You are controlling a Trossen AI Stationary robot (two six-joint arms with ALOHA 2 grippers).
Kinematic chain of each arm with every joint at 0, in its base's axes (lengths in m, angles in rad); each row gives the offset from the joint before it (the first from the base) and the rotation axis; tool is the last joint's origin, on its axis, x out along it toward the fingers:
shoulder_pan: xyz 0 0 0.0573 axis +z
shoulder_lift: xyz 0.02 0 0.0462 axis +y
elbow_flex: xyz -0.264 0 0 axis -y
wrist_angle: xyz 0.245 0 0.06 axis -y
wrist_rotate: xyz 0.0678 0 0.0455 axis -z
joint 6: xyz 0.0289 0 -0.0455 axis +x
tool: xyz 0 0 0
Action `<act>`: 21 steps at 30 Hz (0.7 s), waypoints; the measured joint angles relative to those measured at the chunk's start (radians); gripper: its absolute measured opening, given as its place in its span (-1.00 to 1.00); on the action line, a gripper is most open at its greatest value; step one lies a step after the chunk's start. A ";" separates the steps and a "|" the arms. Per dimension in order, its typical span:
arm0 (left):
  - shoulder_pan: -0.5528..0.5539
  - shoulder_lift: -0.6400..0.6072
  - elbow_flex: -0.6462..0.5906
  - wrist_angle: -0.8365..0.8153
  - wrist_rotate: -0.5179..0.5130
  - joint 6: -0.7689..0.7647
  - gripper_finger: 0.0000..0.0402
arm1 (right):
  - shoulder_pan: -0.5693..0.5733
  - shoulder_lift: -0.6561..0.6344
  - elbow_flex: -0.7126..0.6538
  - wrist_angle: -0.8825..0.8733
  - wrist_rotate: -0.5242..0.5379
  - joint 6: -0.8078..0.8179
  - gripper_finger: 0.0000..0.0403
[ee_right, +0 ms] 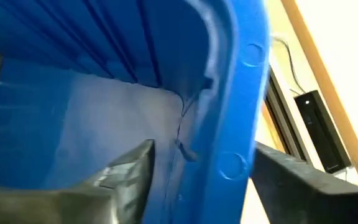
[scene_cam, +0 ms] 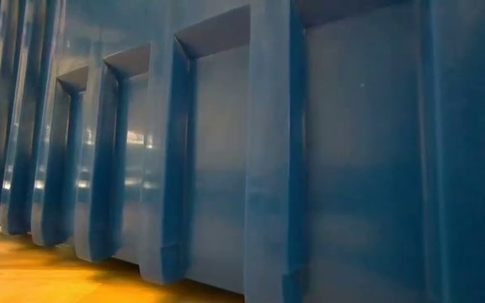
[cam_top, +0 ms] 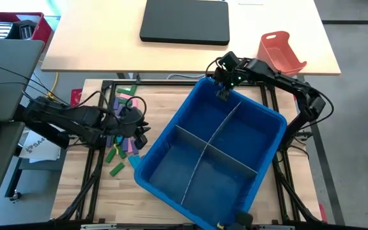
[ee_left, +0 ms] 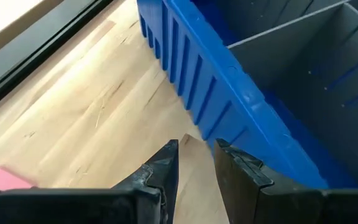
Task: Sort blocks
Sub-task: Move the blue bin to the top of the table
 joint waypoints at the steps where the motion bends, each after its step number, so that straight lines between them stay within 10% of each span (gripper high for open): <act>1: 0.004 0.000 -0.012 0.020 -0.001 -0.001 -0.49 | 0.000 0.000 0.000 -0.004 0.013 0.017 0.05; 6: 0.019 0.001 -0.033 0.050 -0.001 0.002 -0.25 | -0.006 0.000 0.002 -0.033 0.080 0.129 -0.51; 21: 0.067 -0.107 -0.033 0.018 -0.076 0.004 0.11 | -0.127 -0.067 0.000 -0.065 0.174 0.332 -0.51</act>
